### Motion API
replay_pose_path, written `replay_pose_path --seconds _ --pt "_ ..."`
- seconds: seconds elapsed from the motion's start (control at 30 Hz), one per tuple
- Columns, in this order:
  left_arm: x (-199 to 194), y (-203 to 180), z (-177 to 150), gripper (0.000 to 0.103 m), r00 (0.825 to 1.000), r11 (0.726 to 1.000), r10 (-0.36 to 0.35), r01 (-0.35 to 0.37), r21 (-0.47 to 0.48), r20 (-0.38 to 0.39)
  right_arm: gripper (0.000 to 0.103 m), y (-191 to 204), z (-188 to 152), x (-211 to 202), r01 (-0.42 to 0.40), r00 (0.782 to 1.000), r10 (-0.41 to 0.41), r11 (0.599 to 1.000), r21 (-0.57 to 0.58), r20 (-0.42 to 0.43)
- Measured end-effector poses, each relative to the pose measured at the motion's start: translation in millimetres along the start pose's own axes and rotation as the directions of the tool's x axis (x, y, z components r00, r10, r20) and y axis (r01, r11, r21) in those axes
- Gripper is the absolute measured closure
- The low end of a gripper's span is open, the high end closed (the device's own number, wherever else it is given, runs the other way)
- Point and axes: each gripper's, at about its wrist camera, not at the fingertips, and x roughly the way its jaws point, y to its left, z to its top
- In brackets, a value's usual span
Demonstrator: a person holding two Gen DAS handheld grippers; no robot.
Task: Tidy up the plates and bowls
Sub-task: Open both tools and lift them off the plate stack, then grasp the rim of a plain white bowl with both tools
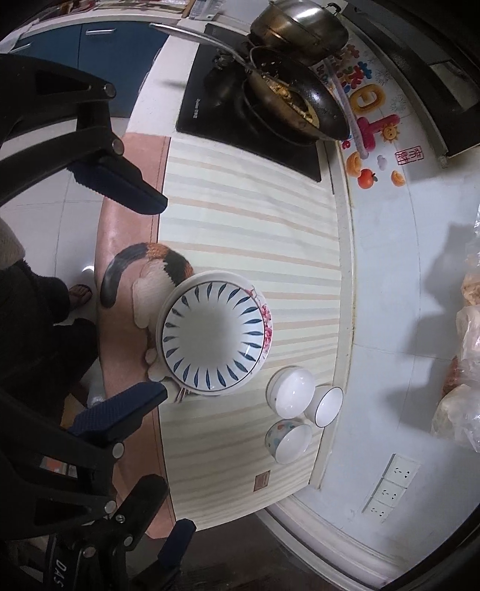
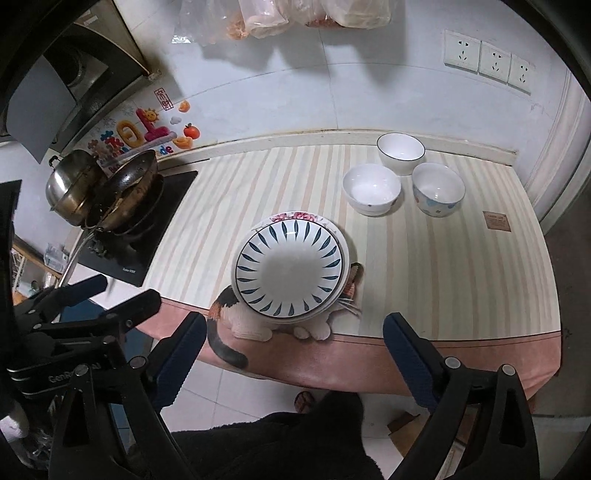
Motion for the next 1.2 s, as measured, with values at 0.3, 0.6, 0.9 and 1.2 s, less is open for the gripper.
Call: replay_pose_path --seconds 0.3,0.6,0.9,1.2 --pt "50 -27 44 0.01 0.997 0.999 -0.032 0.029 -0.035 -0.077 0.004 -61 37 37 -0.095 0.995 0.097 0.99 0.106 -0.012" --pt "191 -77 164 0.011 0.968 0.988 -0.146 0.133 -0.075 -0.205 0.005 -185 127 162 -0.077 0.993 0.099 0.959 0.272 -0.068" --pt "324 -118 221 0.065 0.922 0.985 -0.175 0.161 -0.069 -0.346 0.049 -226 173 286 -0.075 0.969 0.141 0.95 0.304 -0.201" --pt "329 -130 216 0.073 0.922 0.986 -0.164 0.166 -0.025 -0.35 0.083 -214 181 330 -0.029 0.964 0.086 0.974 0.223 -0.25"
